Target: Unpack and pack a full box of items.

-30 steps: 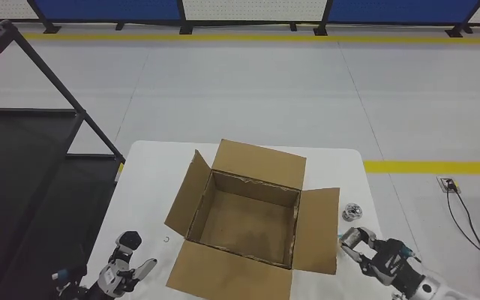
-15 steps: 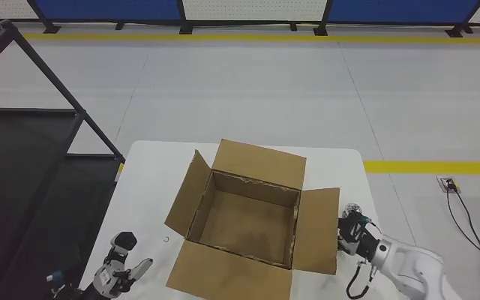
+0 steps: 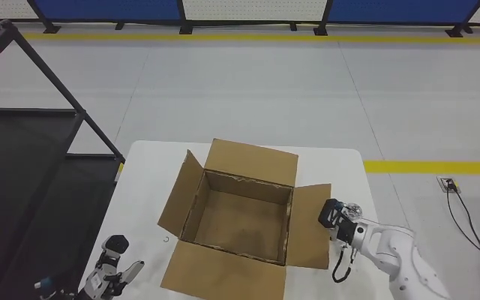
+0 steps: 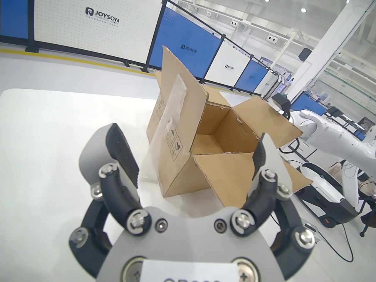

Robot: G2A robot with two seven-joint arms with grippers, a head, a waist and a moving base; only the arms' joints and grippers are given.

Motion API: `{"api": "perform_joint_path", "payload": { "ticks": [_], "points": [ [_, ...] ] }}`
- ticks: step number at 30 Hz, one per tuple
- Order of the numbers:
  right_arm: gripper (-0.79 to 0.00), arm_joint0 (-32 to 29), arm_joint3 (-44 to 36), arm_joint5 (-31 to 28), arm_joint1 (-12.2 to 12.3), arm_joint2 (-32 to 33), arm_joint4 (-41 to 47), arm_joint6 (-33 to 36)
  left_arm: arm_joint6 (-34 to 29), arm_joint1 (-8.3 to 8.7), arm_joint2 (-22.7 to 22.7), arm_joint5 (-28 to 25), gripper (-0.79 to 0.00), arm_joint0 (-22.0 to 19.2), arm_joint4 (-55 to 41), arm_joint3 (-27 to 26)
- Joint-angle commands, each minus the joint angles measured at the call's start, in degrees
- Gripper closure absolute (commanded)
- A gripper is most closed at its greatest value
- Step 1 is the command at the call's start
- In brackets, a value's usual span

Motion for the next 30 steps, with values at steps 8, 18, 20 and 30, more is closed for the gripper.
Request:
{"api": "perform_joint_path", "payload": {
  "ticks": [8, 18, 20, 30],
  "points": [
    [0.000, 5.38, 2.27, 0.79, -0.61, -5.43, 0.57, 4.25, 1.71, -0.10, -0.55, -0.63, -0.785, 1.25, 0.00, 0.10],
    [0.000, 10.91, 4.63, 1.72, -1.51, -10.93, 2.52, 8.81, 3.39, -0.26, -0.78, -1.43, -0.785, 2.58, 0.21, 0.21],
    [0.000, 10.49, 3.15, 2.20, -1.23, -10.21, 2.19, 9.57, 3.55, -0.30, -0.64, -1.62, -0.785, 2.78, 0.33, 0.16],
    [0.000, -3.53, -15.61, 1.63, 2.26, 2.77, 3.69, 23.04, 3.30, -0.40, 0.33, -1.73, -0.785, 2.81, 1.40, -0.62]
  ]
}}
